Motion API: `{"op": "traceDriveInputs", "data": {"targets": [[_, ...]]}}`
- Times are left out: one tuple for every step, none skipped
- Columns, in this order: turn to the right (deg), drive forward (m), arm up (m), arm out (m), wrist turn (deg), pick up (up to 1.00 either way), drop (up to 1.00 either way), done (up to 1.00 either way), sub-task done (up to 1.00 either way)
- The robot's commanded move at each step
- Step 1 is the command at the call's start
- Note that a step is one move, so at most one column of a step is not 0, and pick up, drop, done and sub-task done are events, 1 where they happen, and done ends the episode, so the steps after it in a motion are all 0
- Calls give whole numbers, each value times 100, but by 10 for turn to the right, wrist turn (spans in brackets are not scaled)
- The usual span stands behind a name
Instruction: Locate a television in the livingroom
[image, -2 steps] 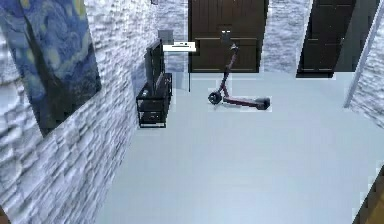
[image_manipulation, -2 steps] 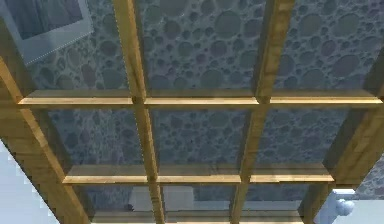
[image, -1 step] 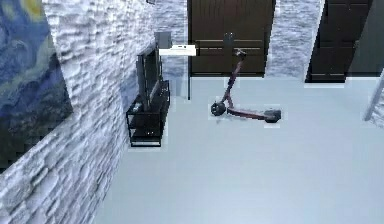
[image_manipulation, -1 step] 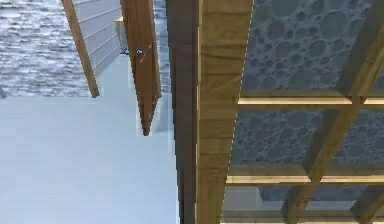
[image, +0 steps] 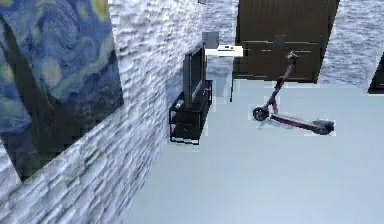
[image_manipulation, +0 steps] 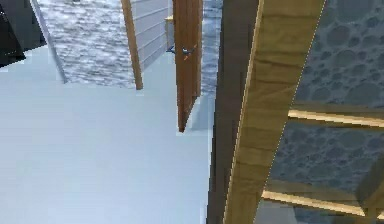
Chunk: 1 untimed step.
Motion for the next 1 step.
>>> {"op": "traceDriveInputs", "data": {"targets": [[0, 100, 0, 0, 0, 0, 0, 0, 0]]}}
